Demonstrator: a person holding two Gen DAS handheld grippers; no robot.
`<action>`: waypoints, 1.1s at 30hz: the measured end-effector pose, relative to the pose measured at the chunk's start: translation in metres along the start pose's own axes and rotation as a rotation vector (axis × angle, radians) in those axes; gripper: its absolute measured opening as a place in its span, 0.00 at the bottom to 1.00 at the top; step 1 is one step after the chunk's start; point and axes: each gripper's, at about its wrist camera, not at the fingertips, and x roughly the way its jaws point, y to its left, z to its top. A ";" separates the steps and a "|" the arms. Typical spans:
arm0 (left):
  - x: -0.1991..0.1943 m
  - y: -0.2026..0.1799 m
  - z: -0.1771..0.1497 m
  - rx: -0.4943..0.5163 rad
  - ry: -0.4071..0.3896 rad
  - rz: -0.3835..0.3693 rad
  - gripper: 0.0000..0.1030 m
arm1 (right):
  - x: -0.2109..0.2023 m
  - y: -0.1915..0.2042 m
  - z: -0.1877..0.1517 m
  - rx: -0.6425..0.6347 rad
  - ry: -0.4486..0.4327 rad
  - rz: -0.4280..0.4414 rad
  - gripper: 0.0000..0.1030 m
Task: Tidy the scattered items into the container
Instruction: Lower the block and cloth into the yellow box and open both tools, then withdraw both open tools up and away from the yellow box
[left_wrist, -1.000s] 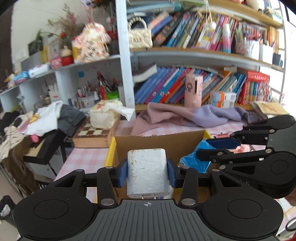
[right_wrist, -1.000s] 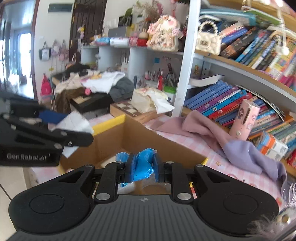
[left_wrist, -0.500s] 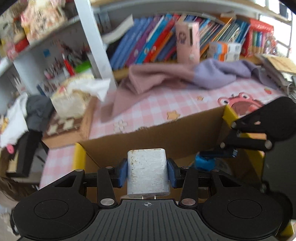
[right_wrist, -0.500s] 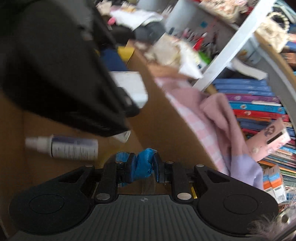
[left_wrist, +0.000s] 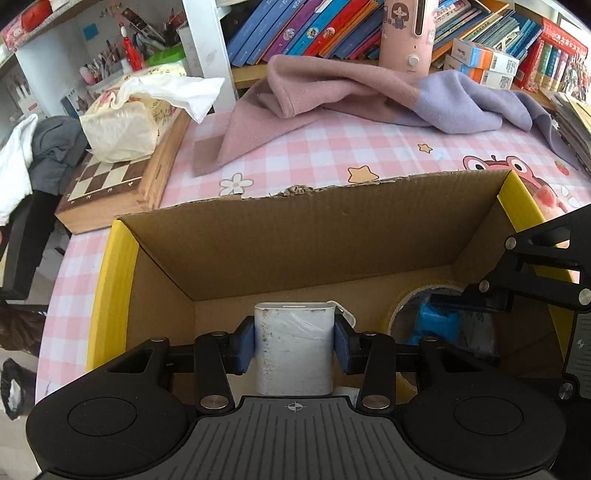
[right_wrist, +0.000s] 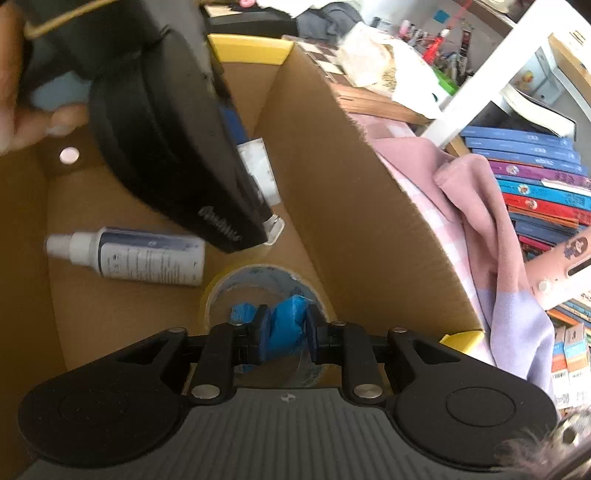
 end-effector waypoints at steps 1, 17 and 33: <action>-0.001 -0.001 -0.001 -0.002 -0.005 0.005 0.43 | -0.001 -0.001 0.000 0.011 -0.004 0.009 0.23; -0.098 -0.016 -0.029 0.048 -0.348 0.029 0.73 | -0.084 0.000 -0.010 0.212 -0.232 -0.063 0.63; -0.183 -0.021 -0.101 -0.014 -0.517 0.044 0.86 | -0.166 0.038 -0.043 0.413 -0.362 -0.192 0.65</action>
